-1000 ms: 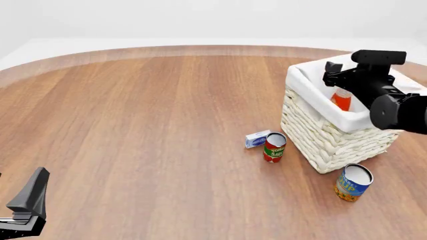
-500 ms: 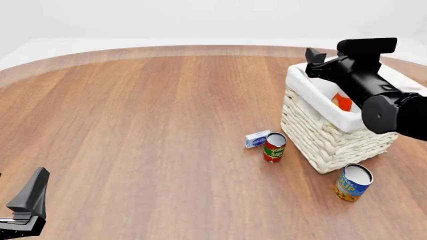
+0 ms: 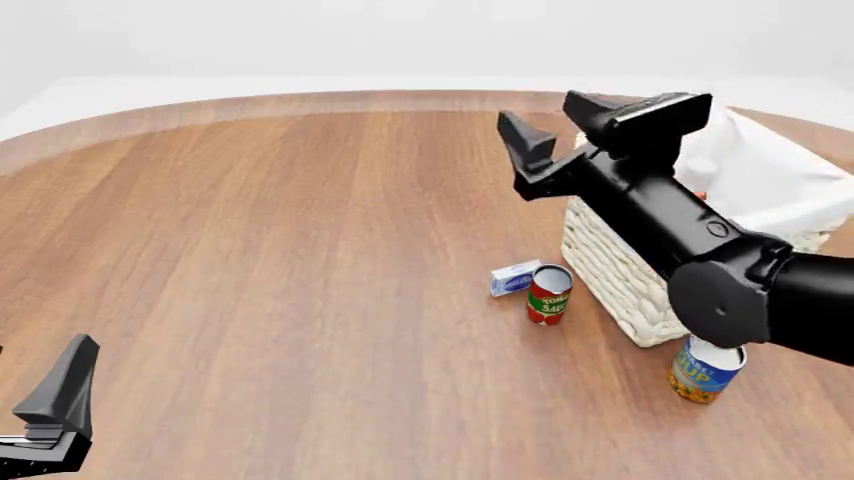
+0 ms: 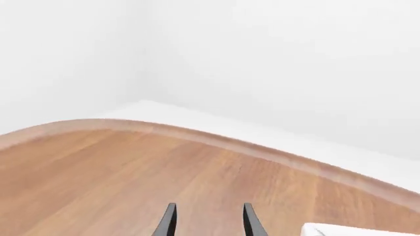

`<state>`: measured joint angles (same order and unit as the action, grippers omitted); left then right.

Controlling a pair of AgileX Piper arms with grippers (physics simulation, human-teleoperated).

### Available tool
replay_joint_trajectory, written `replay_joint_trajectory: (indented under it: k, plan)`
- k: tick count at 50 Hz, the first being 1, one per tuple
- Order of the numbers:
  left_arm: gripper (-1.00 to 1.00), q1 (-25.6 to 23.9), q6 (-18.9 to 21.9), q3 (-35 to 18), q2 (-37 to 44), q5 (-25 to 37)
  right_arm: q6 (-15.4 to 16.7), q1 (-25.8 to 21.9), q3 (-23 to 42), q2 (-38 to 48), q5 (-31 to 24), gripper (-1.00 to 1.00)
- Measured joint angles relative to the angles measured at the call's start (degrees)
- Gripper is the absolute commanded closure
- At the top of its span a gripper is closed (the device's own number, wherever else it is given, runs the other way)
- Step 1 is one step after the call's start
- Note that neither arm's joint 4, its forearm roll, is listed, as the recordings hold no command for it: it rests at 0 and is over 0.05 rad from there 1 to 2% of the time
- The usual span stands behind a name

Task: Pick up the ketchup, and put it in the basket.

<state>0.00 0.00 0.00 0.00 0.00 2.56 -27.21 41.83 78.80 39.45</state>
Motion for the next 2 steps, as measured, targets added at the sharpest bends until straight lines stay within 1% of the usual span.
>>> replay_joint_trajectory:
  k: [2]
  plan:
    - [-1.00, 0.00, 0.00, 0.00, 0.00, 0.00, 0.97, -2.62, -1.59, 0.00, 2.51, -1.00]
